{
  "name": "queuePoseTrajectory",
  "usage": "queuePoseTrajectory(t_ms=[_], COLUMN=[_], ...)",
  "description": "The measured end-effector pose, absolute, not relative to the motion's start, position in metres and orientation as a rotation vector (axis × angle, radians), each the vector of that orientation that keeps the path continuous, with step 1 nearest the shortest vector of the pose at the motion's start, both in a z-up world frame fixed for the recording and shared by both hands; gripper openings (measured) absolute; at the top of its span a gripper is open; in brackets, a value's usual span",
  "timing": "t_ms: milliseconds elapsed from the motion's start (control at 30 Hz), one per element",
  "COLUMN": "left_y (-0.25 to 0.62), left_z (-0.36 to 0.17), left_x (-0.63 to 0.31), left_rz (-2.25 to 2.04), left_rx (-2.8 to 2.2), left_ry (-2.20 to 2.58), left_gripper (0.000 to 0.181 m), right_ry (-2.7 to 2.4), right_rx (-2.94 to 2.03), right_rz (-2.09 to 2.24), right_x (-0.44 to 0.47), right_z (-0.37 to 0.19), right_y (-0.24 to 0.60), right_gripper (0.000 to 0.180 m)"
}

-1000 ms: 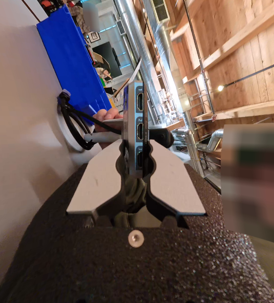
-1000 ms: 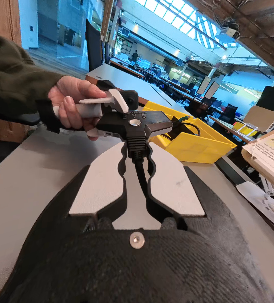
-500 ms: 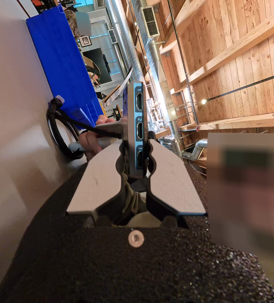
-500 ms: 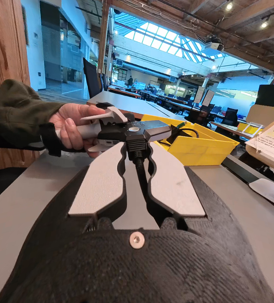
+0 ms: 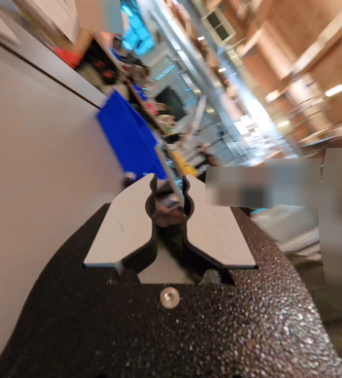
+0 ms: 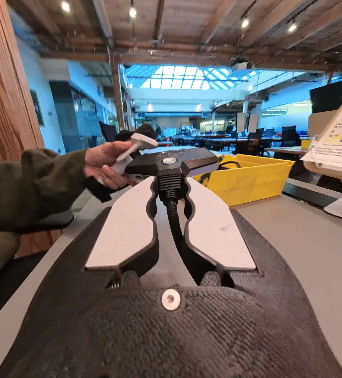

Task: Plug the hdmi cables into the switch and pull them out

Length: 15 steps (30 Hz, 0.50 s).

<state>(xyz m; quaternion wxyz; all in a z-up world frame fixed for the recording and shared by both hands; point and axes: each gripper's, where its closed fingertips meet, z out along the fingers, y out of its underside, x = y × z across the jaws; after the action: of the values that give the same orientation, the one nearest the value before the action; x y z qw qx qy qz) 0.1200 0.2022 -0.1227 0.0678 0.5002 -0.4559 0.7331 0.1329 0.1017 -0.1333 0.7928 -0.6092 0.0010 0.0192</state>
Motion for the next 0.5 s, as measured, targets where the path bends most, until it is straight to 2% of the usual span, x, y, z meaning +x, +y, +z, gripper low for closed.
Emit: queuePoseTrajectory(t_ms=[67,167,233,367,500], left_y=[0.243,0.31,0.336,0.356,0.345], left_z=[-0.127,-0.139,-0.147,-0.181,-0.198], left_x=[0.137,0.166,0.189,0.239,0.278], left_rz=[2.169,1.814,1.583,1.259,1.307], left_rx=[1.777,2.156,2.218,2.198,2.184], left_ry=[-1.753,-2.269,-2.426,-2.478,-2.255], left_gripper=[0.02,0.021,0.028,0.036,0.032], right_ry=[0.029,0.026,0.036,0.054,0.051], right_rx=[-1.27,-1.253,-1.22,-1.164,-1.157], right_rz=[0.033,0.043,0.058,0.096,0.102], right_x=[0.137,0.137,0.139,0.142,0.142], right_z=[-0.13,-0.129,-0.126,-0.122,-0.122], right_y=[0.095,0.093,0.09,0.082,0.08], right_gripper=[0.022,0.023,0.023,0.022,0.022])
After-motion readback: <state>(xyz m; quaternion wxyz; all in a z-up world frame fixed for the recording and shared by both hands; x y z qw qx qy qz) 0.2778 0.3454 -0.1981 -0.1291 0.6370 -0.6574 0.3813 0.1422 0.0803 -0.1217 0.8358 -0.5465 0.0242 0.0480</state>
